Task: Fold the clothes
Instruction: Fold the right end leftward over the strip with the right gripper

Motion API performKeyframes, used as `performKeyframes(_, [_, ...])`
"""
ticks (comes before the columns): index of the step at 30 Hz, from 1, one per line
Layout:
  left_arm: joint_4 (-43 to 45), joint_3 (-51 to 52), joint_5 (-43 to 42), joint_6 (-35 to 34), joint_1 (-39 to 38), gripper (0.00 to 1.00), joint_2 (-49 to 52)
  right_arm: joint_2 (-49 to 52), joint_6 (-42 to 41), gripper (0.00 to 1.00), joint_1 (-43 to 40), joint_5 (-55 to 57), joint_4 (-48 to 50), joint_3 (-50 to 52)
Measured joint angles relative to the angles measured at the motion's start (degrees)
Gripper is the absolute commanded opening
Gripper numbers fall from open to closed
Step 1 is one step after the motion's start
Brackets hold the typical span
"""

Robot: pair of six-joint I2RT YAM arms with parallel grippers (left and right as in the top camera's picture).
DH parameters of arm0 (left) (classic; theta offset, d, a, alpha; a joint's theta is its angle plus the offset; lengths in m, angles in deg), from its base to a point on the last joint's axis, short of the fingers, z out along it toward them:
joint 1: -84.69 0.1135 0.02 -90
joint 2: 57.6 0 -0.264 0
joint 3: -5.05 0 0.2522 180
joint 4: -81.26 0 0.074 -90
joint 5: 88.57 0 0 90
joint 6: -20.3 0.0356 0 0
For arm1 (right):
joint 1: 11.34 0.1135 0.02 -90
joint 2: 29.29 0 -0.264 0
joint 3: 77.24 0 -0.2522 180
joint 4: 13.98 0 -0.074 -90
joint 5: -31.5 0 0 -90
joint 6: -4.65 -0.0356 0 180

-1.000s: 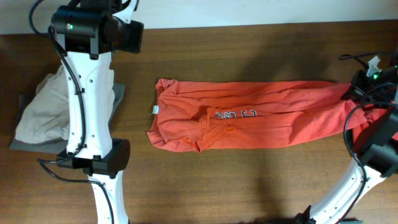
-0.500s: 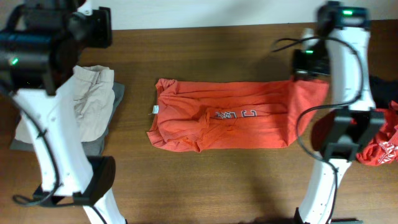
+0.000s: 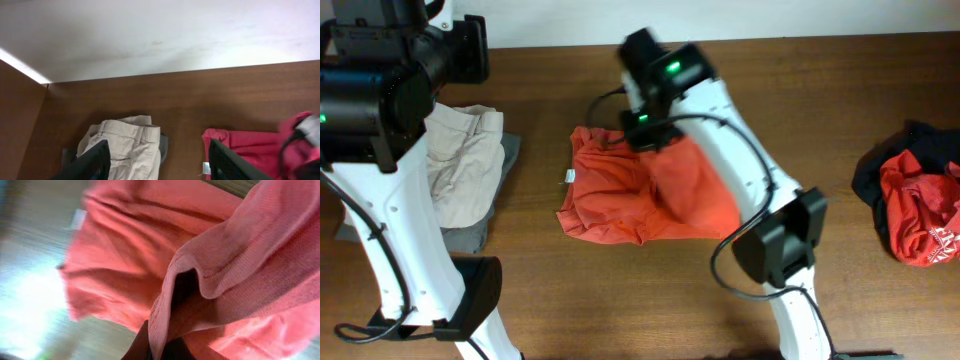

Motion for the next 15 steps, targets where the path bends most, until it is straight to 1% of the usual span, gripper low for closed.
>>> performKeyframes(3, [0.0,0.0,0.0,0.0,0.0,0.63,0.0,0.0,-2.9,0.04,4.2,0.2,3.2,0.6])
performKeyframes(4, [0.0,0.0,0.0,0.0,0.0,0.63,0.0,0.0,-3.7,0.17,5.1,0.3,4.3,1.1])
performKeyframes(5, [0.0,0.0,0.0,0.0,0.0,0.63,0.0,0.0,-4.4,0.44,6.0,0.3,5.1,1.6])
performKeyframes(6, [0.0,0.0,0.0,0.0,0.0,0.63,0.0,0.0,-5.2,0.64,6.8,0.4,6.0,2.3])
performKeyframes(8, [-0.2,0.0,-0.3,0.0,0.0,0.63,0.0,0.0,-6.7,0.71,8.0,0.4,8.3,3.7])
performKeyframes(9, [-0.2,0.0,-0.6,0.0,0.0,0.63,0.0,0.0,-7.0,0.72,8.5,0.4,9.3,4.3])
performKeyframes(15, [-0.2,0.0,-1.1,0.0,0.0,0.63,0.0,0.0,-6.3,0.71,9.0,0.0,10.3,5.1])
